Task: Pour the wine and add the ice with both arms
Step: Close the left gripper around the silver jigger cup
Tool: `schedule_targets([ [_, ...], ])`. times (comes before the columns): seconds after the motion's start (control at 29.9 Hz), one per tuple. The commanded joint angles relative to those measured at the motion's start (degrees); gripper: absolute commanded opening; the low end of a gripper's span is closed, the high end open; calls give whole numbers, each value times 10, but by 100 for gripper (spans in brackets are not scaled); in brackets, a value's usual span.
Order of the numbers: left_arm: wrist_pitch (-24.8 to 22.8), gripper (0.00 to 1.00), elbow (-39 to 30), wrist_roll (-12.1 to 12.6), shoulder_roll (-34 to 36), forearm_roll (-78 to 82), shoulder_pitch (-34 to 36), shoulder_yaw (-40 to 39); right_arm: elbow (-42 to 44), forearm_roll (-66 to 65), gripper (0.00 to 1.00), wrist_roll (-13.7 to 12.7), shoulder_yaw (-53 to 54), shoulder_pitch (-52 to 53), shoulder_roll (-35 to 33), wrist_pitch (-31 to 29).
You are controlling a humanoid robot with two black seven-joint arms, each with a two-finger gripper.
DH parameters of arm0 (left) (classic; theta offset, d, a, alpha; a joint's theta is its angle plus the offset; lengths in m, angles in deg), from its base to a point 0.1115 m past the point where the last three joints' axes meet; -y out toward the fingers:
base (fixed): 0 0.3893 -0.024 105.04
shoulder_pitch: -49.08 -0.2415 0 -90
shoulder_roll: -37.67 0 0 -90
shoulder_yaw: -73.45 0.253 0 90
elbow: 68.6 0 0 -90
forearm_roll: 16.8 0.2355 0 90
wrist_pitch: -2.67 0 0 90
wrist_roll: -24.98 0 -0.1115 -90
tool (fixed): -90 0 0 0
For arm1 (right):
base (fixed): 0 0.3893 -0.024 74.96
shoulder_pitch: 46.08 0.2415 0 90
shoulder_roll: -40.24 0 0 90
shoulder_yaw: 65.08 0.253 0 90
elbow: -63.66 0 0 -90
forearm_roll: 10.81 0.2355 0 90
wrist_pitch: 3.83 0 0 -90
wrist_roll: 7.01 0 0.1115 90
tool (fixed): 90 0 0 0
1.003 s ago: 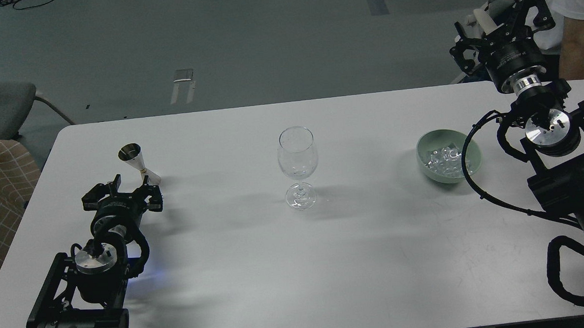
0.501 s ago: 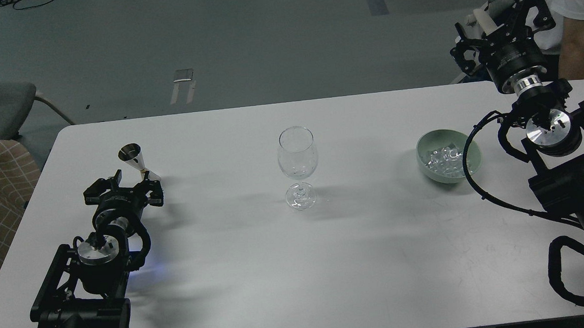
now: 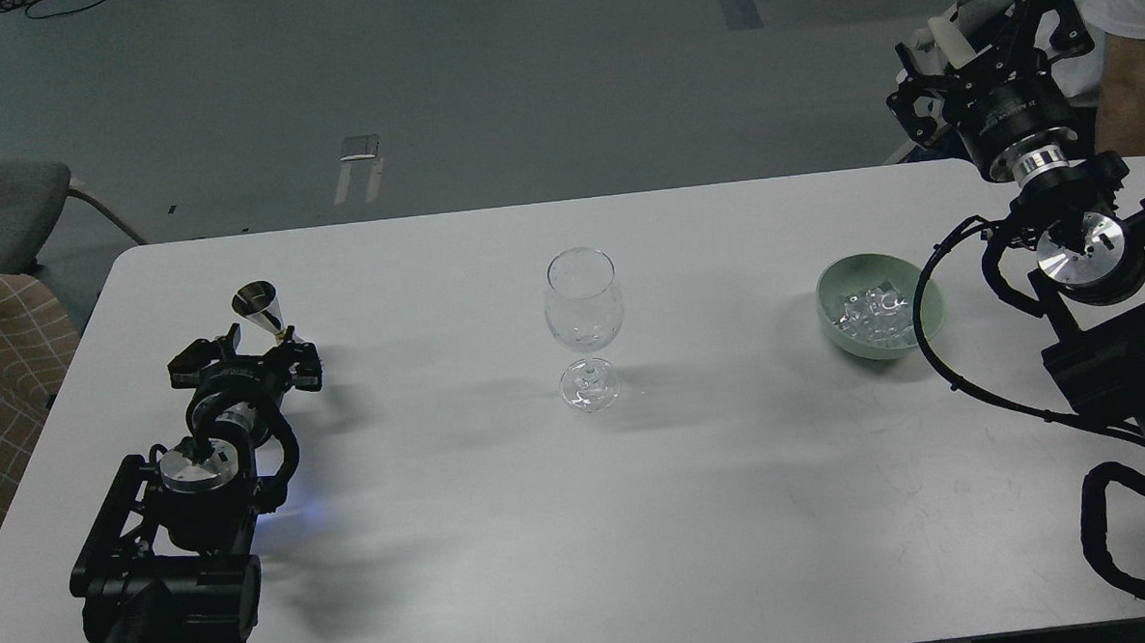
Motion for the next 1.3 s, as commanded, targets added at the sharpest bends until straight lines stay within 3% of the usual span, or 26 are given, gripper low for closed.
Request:
schedule_targets([
  [0.0,-1,59,3,1,2,0,7,0,-1,1,100,0,1,-4,-1,0],
  [0.2,-9,59,44,1,3,0,24,0,-18,-3,100,-1,-4,-9,-2,1],
  [0.33,-37,57,55,1,3,0,24,1,-18,-6,100,-3,-4,-11,-7,1],
  [0.7,-48,53,69,1,1,0,32,2,-18,-6,100,-3,-4,-18,-8,0],
  [0.84,-76,50,86,1,3,-1,36,1,-18,-6,100,-3,-4,-19,-7,0],
  [1.27,-83,50,110,1,1,-1,57,2,-18,-6,100,-3,-4,-19,-8,1],
])
